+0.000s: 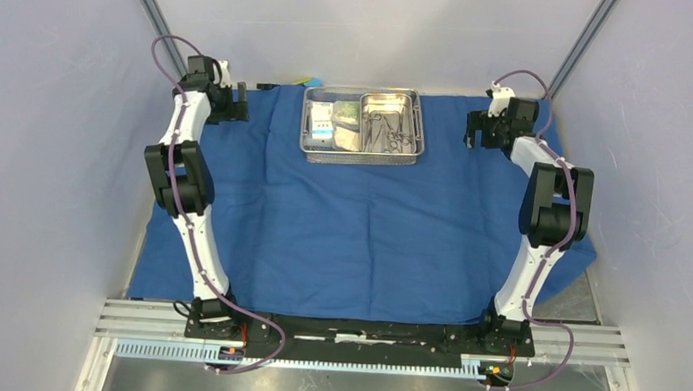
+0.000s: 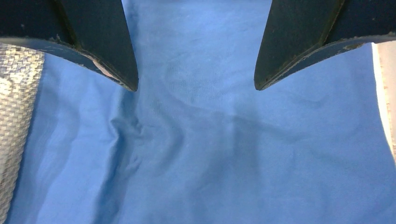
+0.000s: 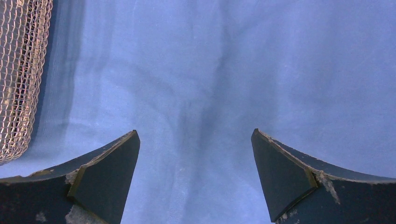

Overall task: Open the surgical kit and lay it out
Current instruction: Smooth out the surgical kit at the center of the board.

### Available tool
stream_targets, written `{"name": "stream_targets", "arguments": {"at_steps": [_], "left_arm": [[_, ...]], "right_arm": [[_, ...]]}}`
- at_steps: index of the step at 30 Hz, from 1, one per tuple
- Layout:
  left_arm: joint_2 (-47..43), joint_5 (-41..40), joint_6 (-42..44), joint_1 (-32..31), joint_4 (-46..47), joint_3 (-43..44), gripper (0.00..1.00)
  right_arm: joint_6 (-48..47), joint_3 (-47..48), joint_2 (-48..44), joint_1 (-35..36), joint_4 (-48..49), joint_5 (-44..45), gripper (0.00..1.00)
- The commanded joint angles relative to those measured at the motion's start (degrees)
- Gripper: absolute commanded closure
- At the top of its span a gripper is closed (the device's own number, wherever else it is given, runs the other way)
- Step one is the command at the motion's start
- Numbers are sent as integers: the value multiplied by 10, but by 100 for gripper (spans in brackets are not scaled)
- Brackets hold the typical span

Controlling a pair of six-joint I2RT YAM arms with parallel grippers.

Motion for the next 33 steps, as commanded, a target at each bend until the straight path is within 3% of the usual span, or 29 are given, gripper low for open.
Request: {"name": "stream_targets", "arguments": {"at_steps": [1,12,16,27,33], "left_arm": [[-13,-33,90,13,-12,-24,0],[145,-59,104,48,-62,134,0],[184,-107,122,50,-83,170,0],[198,-149,174,102,-109,154,15],[193,-146,192,125,-98,114,17]], "right_arm": [[-21,-7,-19,3,4,8,2],[-27,39,41,3,-13,22,2],[-33,32,38,3,-14,22,2],[-41,18,14,2,-15,32,2],[-50,5,6,2,-13,43,2]]}}
